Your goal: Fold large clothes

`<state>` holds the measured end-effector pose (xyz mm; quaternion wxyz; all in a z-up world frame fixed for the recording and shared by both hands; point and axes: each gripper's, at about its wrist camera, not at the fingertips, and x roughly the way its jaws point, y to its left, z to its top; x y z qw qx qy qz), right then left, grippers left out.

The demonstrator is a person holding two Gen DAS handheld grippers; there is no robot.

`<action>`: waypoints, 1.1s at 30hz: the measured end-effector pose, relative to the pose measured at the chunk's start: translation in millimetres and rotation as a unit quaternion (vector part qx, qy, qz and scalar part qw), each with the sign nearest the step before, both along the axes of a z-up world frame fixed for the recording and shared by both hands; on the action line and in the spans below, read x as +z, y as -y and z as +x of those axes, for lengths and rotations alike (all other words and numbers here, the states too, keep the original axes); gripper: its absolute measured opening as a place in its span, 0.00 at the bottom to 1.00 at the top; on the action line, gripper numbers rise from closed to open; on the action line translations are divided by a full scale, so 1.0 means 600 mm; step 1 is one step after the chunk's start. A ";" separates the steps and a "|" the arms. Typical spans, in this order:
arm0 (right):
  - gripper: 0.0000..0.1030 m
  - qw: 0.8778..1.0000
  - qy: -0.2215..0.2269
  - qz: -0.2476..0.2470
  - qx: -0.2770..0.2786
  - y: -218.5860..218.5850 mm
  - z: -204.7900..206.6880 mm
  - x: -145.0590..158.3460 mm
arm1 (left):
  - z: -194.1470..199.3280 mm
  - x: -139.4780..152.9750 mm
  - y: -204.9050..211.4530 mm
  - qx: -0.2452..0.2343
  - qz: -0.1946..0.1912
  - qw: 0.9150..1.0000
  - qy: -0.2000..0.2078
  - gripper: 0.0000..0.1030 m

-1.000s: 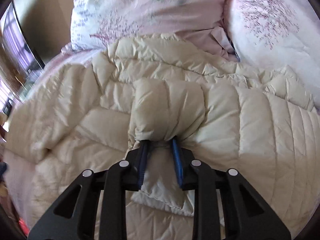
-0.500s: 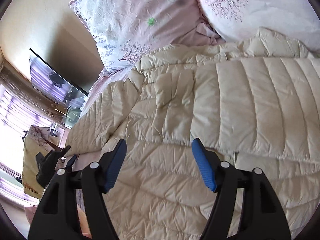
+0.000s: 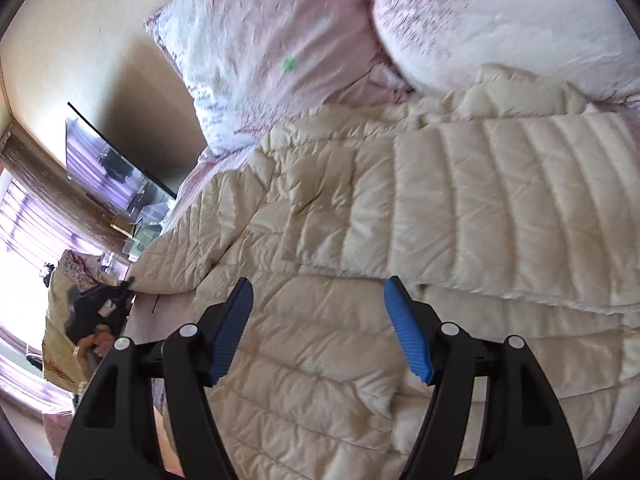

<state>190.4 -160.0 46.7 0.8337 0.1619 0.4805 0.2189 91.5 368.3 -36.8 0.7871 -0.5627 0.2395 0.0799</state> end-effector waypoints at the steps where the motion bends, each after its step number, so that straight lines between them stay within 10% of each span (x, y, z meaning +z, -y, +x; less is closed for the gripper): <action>1: 0.67 1.000 0.004 0.001 -0.004 0.007 -0.001 0.003 | 0.004 0.018 0.008 -0.007 0.010 1.000 0.010 0.03; 8: 0.68 0.999 0.016 0.002 -0.034 0.060 -0.010 0.009 | 0.049 0.130 0.115 -0.093 0.059 0.991 0.075 0.03; 15: 0.68 0.997 0.027 0.000 -0.075 0.128 -0.017 0.012 | 0.111 0.185 0.298 -0.231 0.080 0.962 0.122 0.03; 28: 0.68 0.991 0.036 -0.021 -0.124 0.194 -0.030 0.002 | 0.212 0.099 0.598 -0.413 0.110 0.903 0.040 0.04; 30: 0.68 0.991 0.041 -0.033 -0.124 0.196 -0.031 0.004 | 0.213 0.079 0.616 -0.430 0.112 0.896 0.022 0.14; 33: 0.67 0.992 0.057 -0.045 -0.106 0.182 -0.036 0.016 | 0.189 0.078 0.608 -0.448 0.095 0.889 0.033 0.63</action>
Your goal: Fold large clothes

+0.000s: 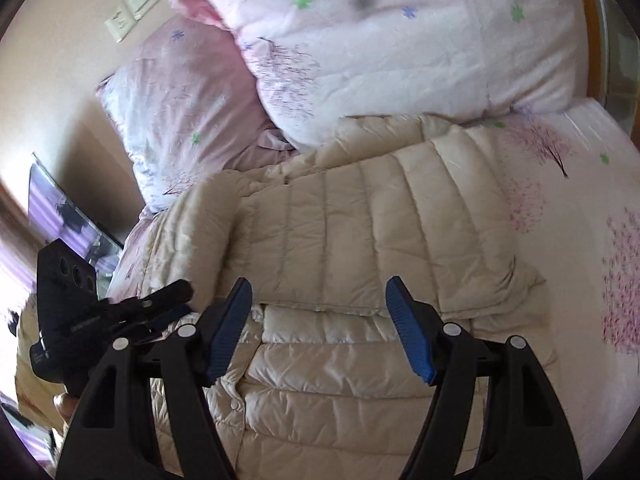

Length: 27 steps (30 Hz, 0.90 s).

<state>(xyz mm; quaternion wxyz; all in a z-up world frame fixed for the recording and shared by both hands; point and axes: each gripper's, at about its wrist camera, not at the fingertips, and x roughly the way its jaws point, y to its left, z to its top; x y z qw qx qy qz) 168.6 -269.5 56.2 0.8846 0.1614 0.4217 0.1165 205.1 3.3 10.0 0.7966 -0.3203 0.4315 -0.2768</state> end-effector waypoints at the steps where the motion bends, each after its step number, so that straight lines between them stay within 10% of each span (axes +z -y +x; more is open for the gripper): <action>1: 0.67 1.000 0.009 -0.007 0.013 -0.009 -0.002 0.006 | -0.007 0.007 -0.012 -0.001 -0.008 1.000 0.009 0.69; 7: 0.66 0.981 0.093 -0.092 0.142 -0.138 -0.024 0.040 | -0.037 0.040 -0.153 0.061 -0.026 0.996 0.063 0.69; 14: 0.60 0.924 0.152 -0.238 0.259 -0.347 -0.023 0.004 | -0.008 -0.034 -0.279 0.157 -0.040 0.987 -0.015 0.69; 19: 0.54 0.909 0.133 -0.302 0.256 -0.411 0.018 -0.055 | -0.007 -0.076 -0.293 0.167 -0.053 0.983 -0.052 0.69; 23: 0.04 0.917 0.104 -0.313 0.223 -0.406 0.052 -0.083 | -0.002 -0.082 -0.293 0.169 -0.051 0.982 -0.059 0.69; 27: 0.03 0.961 0.125 -0.204 0.140 -0.313 0.042 -0.026 | 0.002 -0.079 -0.290 0.165 -0.045 0.984 -0.055 0.69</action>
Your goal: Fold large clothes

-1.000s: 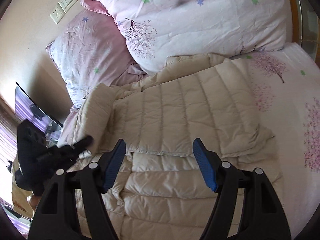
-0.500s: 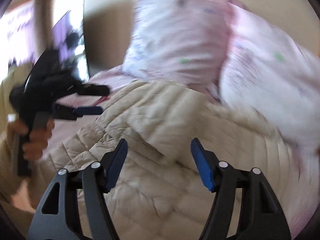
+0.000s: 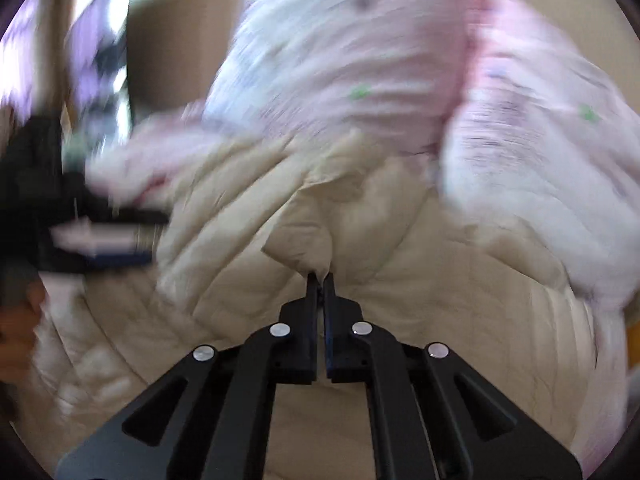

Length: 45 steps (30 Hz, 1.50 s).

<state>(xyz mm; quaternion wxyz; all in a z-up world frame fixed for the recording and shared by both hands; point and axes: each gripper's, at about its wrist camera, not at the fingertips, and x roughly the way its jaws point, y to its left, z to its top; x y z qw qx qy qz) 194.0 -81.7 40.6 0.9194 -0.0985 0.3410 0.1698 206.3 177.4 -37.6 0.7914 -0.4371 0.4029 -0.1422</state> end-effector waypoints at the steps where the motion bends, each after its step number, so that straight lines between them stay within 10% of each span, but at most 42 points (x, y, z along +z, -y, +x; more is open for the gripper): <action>1: 0.03 1.000 0.002 0.027 -0.013 0.022 -0.005 0.013 | 0.000 0.000 0.000 -0.001 0.002 1.000 0.001 0.69; 7: 0.17 0.973 -0.061 0.190 -0.115 0.207 -0.023 0.025 | -0.005 0.008 0.008 -0.012 0.024 1.000 0.008 0.69; 10: 0.56 0.955 -0.099 0.242 -0.141 0.272 -0.033 0.004 | -0.019 0.021 0.012 -0.025 0.044 0.999 0.020 0.69; 20: 0.51 0.905 -0.190 0.334 -0.183 0.348 0.013 -0.062 | -0.129 0.075 0.003 -0.049 0.197 0.975 0.086 0.82; 22: 0.40 0.904 -0.205 0.327 -0.186 0.331 0.026 -0.077 | -0.141 0.073 0.000 -0.052 0.220 0.971 0.083 0.82; 24: 0.08 0.903 -0.214 0.326 -0.178 0.322 0.036 -0.087 | -0.154 0.067 -0.007 -0.055 0.240 0.966 0.074 0.82; 26: 0.06 0.906 -0.197 0.332 -0.173 0.320 0.027 -0.080 | -0.167 0.061 -0.017 -0.054 0.251 0.964 0.071 0.82; 40: 0.07 0.918 -0.203 0.272 -0.206 0.318 0.000 -0.104 | -0.216 0.021 -0.050 -0.081 0.239 0.966 0.062 0.77; 43: 0.18 0.917 -0.213 0.272 -0.198 0.322 -0.005 -0.102 | -0.221 0.014 -0.050 -0.092 0.225 0.968 0.059 0.75; 45: 0.44 0.920 -0.205 0.275 -0.189 0.329 -0.017 -0.087 | -0.228 0.011 -0.050 -0.100 0.212 0.970 0.060 0.73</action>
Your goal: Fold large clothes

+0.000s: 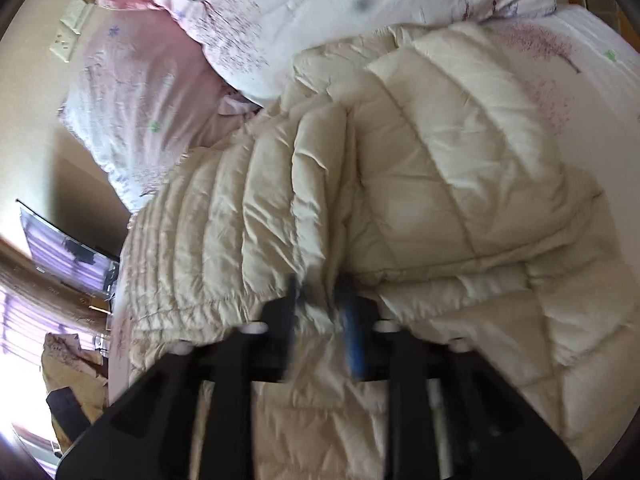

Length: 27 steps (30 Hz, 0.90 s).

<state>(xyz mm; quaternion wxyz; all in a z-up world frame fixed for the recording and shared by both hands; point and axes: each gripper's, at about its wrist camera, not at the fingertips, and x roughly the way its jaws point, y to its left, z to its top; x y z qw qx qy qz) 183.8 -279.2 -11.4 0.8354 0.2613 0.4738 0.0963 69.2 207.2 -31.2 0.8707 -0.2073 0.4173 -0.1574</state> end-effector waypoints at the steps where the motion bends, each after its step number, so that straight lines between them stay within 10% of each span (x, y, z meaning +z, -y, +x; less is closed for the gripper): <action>1: 0.49 1.000 0.009 0.002 0.003 0.006 -0.011 0.010 | -0.004 -0.001 0.000 -0.002 -0.004 1.000 0.000 0.73; 15: 0.68 0.999 -0.016 -0.032 -0.014 0.217 -0.251 0.030 | -0.066 -0.018 0.001 -0.037 -0.050 0.998 -0.013 0.59; 27: 0.67 0.991 -0.063 0.111 0.046 0.257 -0.342 -0.044 | -0.144 -0.031 0.014 -0.069 -0.110 0.991 -0.031 0.56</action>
